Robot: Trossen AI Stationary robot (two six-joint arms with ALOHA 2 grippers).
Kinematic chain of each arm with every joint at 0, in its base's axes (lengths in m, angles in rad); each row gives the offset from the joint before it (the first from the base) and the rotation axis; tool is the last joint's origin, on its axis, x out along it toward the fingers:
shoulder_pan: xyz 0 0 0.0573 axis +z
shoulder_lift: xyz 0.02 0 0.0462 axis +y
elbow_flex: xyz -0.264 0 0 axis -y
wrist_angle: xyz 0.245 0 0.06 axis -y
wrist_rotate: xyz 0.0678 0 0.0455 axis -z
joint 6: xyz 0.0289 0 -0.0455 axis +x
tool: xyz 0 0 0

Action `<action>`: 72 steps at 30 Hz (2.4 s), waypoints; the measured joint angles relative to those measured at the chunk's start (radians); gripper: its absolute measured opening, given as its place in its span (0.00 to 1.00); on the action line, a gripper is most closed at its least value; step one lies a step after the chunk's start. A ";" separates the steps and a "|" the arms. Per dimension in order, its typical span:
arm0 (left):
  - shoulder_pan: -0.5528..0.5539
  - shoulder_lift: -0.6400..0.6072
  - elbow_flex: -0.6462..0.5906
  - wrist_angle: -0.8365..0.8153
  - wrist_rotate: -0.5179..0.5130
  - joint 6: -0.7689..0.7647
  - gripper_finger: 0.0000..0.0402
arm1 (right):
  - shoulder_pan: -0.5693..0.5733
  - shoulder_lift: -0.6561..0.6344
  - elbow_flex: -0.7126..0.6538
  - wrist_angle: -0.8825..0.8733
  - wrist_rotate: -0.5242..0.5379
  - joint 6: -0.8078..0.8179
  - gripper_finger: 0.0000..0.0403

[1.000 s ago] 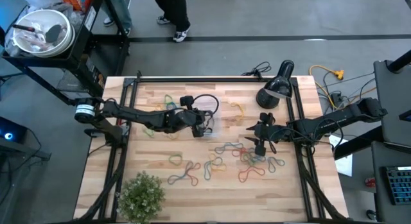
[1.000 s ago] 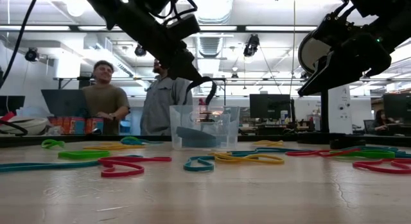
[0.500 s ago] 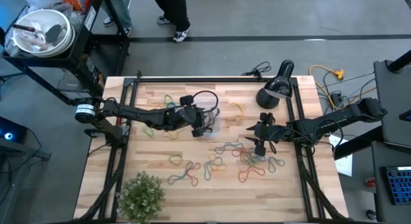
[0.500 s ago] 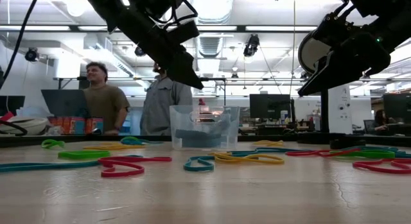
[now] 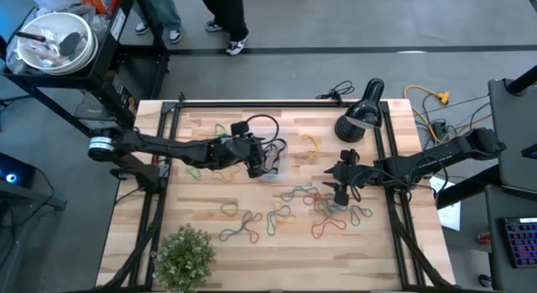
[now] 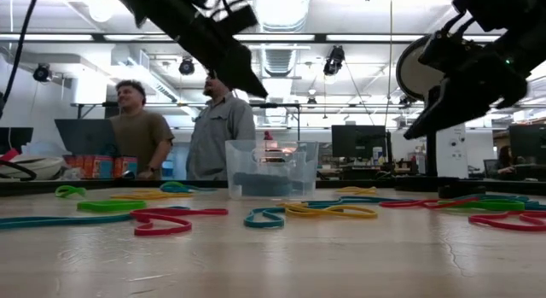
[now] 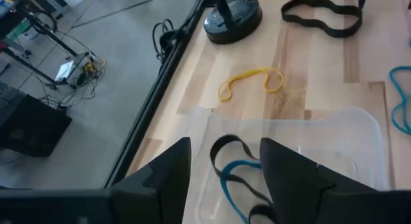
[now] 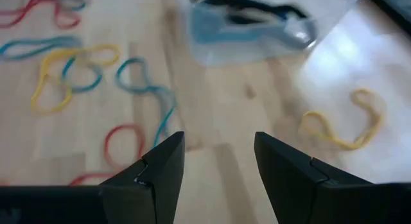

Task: Pick and place rubber bands into bin
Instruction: Put the black rubber band into the transparent bin

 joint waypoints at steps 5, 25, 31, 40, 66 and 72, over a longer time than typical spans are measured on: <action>-0.030 -0.083 -0.003 -0.057 0.000 -0.006 0.43 | 0.000 0.000 0.002 -0.074 -0.057 -0.068 0.45; -0.115 -0.158 -0.032 -0.248 -0.003 -0.115 0.43 | -0.046 0.002 0.018 -0.256 -0.011 0.125 0.45; -0.126 -0.160 -0.069 -0.248 -0.003 -0.140 0.43 | -0.016 0.002 0.011 -0.339 -0.025 0.342 0.45; -0.128 -0.160 -0.090 -0.244 -0.003 -0.141 0.43 | 0.022 0.003 -0.002 -0.368 0.095 0.505 0.45; -0.134 -0.160 -0.090 -0.246 -0.003 -0.193 0.43 | 0.023 0.238 -0.002 -0.262 0.083 0.525 0.11; -0.146 -0.160 -0.090 -0.254 -0.003 -0.218 0.43 | 0.025 0.224 0.007 -0.165 0.076 0.403 0.02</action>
